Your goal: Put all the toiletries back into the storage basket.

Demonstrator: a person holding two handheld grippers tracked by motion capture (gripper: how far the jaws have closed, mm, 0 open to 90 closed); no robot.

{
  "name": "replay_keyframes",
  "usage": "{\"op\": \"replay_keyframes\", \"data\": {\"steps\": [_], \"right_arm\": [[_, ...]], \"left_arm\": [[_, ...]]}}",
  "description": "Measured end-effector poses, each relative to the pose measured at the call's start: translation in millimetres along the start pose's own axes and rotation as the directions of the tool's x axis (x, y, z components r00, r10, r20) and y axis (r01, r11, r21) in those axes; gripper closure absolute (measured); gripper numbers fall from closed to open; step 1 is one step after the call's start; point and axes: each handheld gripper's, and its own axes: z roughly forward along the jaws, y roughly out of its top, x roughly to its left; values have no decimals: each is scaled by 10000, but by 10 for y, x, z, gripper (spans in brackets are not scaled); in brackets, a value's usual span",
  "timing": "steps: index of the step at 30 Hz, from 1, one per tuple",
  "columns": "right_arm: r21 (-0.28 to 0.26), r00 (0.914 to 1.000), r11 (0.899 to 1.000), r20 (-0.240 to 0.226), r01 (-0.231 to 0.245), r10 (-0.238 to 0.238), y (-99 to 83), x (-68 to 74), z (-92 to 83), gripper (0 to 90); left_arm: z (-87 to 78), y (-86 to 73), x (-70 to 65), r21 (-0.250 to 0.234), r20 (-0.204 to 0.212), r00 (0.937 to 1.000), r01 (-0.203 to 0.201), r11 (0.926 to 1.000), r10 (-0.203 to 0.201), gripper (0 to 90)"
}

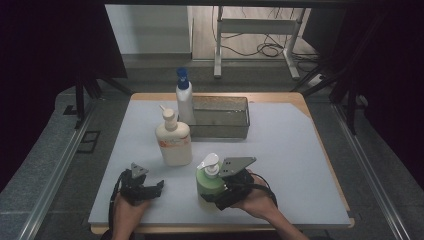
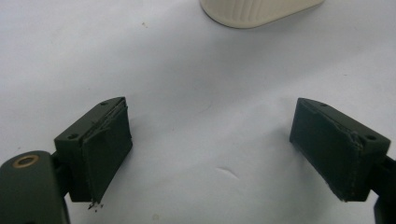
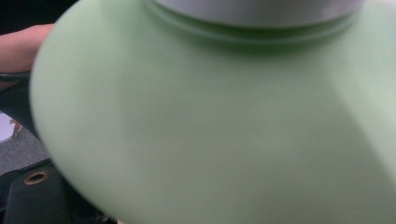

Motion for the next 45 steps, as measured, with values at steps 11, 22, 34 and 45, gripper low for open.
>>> {"op": "replay_keyframes", "data": {"steps": [11, 22, 34, 45], "right_arm": [[-60, 9991, 9998, 366, -193, 195, 67, -44, -50, 120], [-231, 9946, 9990, 956, -388, 409, 208, -197, -100, 121], [-430, 9859, 9965, 1481, -719, 775, 341, -426, -130, 121], [-513, 9749, 9942, 1978, -941, 1025, 444, -646, -146, 121]], "left_arm": [[2, 0, 0, -24, 5, 10000, 21, 10000, -21, 120], [2, 1, 3, -16, 8, 10000, -11, 10000, 11, 120], [2, 1, 3, -14, 15, 10000, -4, 10000, 4, 120], [4, 0, 2, -42, 6, 10000, 1, 10000, -1, 120]]}}
